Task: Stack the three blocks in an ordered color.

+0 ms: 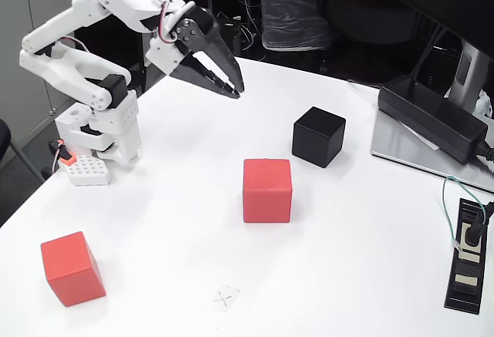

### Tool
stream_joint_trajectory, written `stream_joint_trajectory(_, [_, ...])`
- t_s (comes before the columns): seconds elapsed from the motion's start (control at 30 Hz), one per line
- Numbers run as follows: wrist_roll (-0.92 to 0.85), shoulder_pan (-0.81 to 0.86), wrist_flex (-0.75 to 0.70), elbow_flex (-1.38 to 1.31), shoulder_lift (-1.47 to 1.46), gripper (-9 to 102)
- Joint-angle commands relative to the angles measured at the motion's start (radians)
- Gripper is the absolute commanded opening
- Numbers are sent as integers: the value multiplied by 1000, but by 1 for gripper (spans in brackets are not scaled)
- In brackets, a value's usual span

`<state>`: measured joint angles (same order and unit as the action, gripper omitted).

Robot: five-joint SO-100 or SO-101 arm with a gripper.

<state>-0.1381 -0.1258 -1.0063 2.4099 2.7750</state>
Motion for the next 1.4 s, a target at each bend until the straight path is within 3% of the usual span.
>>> stream_joint_trajectory(0.0, [-55,87,-5,-150,-147,0])
stream_joint_trajectory(0.2, [-402,339,-14,-345,-383,0])
stream_joint_trajectory(0.47, [-815,572,-17,-393,-534,1])
stream_joint_trajectory(0.93, [-1651,963,-114,-236,-541,29])
stream_joint_trajectory(1.13, [-1910,1138,-123,-221,-543,36])
stream_joint_trajectory(1.37, [-2085,1264,-117,-222,-543,38])
